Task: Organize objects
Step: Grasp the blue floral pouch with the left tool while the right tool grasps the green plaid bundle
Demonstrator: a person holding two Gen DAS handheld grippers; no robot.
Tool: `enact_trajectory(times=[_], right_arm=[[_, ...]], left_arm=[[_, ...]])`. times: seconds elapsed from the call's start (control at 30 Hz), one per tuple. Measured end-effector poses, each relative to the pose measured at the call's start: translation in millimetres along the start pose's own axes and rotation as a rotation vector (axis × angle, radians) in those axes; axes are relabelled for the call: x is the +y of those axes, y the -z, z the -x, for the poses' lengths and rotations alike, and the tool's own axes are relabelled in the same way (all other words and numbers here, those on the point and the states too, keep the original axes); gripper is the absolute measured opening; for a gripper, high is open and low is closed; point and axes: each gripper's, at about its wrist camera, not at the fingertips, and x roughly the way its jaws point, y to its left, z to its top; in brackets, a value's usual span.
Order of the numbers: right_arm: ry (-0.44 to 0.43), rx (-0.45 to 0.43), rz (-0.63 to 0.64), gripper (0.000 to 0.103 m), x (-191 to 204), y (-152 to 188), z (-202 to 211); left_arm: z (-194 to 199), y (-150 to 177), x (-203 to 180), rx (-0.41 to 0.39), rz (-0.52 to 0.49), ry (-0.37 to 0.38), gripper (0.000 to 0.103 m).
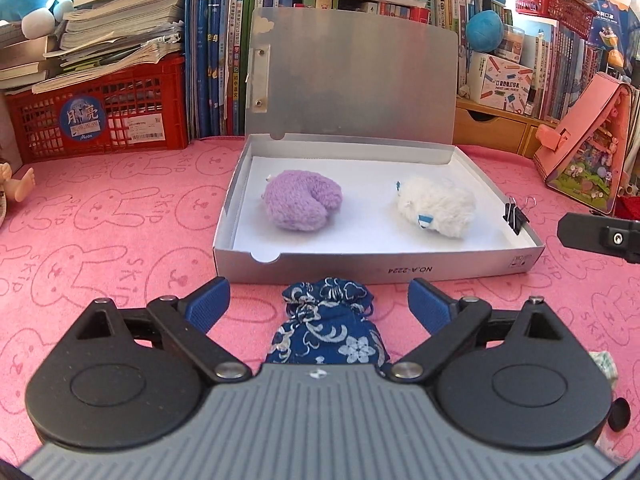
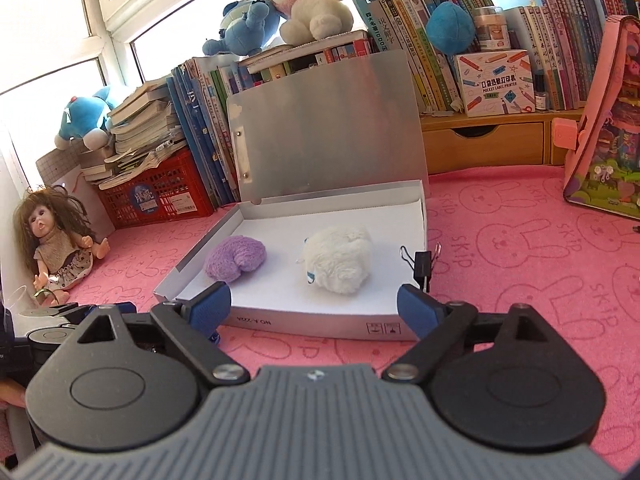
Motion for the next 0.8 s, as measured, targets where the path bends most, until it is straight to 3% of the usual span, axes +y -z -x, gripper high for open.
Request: enact_trajectory(times=[0.17,0.23,0.43,0.8], right_arm=[[0.031,-0.011,0.015,0.097,8,29,19],[0.047,-0.023,0.003,0.103,9,41,26],[0.103,-0.030,-0.061,0.103,12,71,33],[0.191,-0.012,-0.020,0.103,24,93,19]], left_arm=[[7,17,1,0.005,0.021,-0.004,0.098],[9,22,0,0.005,0.019,-0.007,0.098],[7,30,-6,0.003,-0.004,-0.032,0.098],[-4,29,-7,0.011,-0.028,-0.072,0.098]])
